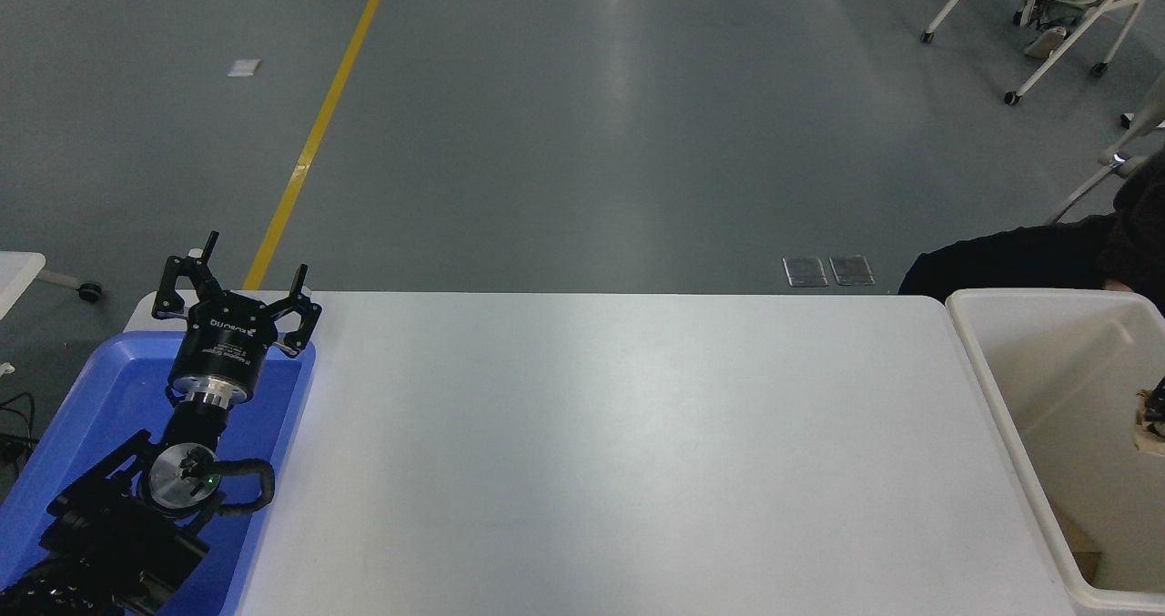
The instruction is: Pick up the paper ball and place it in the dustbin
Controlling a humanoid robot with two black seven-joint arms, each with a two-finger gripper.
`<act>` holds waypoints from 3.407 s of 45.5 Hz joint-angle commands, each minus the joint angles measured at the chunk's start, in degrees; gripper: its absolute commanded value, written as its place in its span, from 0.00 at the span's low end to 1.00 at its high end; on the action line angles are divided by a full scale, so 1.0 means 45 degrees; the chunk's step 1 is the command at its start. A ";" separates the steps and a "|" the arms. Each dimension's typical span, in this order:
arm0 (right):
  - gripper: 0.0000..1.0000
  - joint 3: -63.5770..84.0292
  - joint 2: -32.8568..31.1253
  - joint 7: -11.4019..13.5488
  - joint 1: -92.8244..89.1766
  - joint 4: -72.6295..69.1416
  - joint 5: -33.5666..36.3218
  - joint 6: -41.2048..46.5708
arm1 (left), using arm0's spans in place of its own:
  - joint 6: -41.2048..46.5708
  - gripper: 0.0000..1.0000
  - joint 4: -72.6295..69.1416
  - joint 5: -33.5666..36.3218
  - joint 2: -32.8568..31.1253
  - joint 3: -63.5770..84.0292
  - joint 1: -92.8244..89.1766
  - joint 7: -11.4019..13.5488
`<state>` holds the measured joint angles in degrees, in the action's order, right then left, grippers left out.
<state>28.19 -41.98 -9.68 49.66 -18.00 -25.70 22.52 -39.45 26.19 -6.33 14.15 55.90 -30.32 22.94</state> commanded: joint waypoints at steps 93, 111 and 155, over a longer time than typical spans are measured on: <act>1.00 0.0843 0.3627 0.3186 -0.0140 0.1600 0.5460 -0.2894 | -0.0003 1.00 0.0000 0.0000 0.0001 -0.0019 -0.0020 0.0000; 1.00 0.3637 0.1731 0.3303 0.8297 -0.7929 0.2723 -0.0377 | -0.0042 1.00 0.0020 0.0000 0.0001 -0.0058 -0.0039 -0.0019; 1.00 0.6939 0.5210 0.3303 1.8319 -1.5101 0.5634 0.4996 | 0.0017 1.00 0.0000 -0.0020 0.0001 -0.0038 0.0000 0.0000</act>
<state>55.81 -15.78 5.18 125.08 -79.95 -1.12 43.95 -39.42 26.19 -6.39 14.15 55.71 -30.33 22.94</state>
